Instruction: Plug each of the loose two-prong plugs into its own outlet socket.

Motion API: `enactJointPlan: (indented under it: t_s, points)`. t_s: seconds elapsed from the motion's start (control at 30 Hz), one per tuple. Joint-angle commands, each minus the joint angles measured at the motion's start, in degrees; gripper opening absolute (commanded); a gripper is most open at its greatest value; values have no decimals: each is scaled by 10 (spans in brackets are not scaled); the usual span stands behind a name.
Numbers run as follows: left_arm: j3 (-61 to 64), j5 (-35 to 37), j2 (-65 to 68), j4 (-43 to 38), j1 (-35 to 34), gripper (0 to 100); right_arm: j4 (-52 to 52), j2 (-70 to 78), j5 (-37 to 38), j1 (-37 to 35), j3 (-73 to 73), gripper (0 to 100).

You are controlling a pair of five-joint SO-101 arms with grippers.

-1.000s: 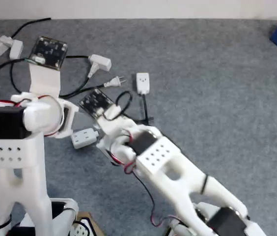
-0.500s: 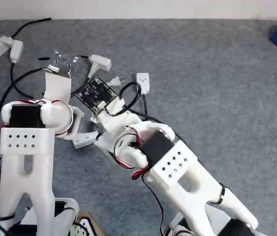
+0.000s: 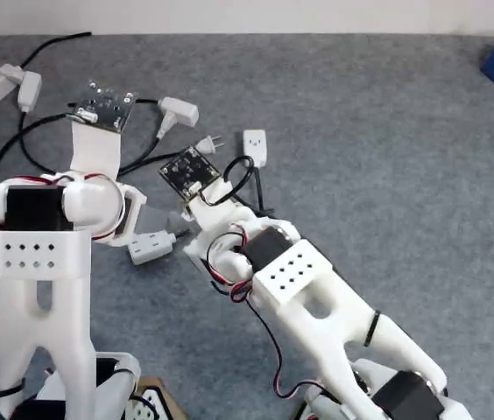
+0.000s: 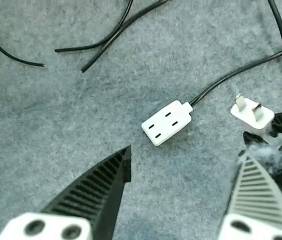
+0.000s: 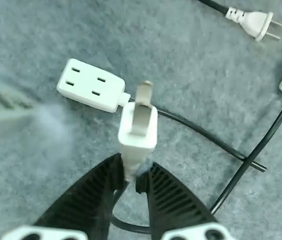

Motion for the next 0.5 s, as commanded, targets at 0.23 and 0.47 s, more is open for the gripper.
enactJointPlan:
  t_s: [0.23,0.47]
  points:
    - [2,19,1,-55,38,559,30,-58,-7,-38,-2,8]
    - [55,21,1,-101,38,569,98,-206,-16,-39,-2,8]
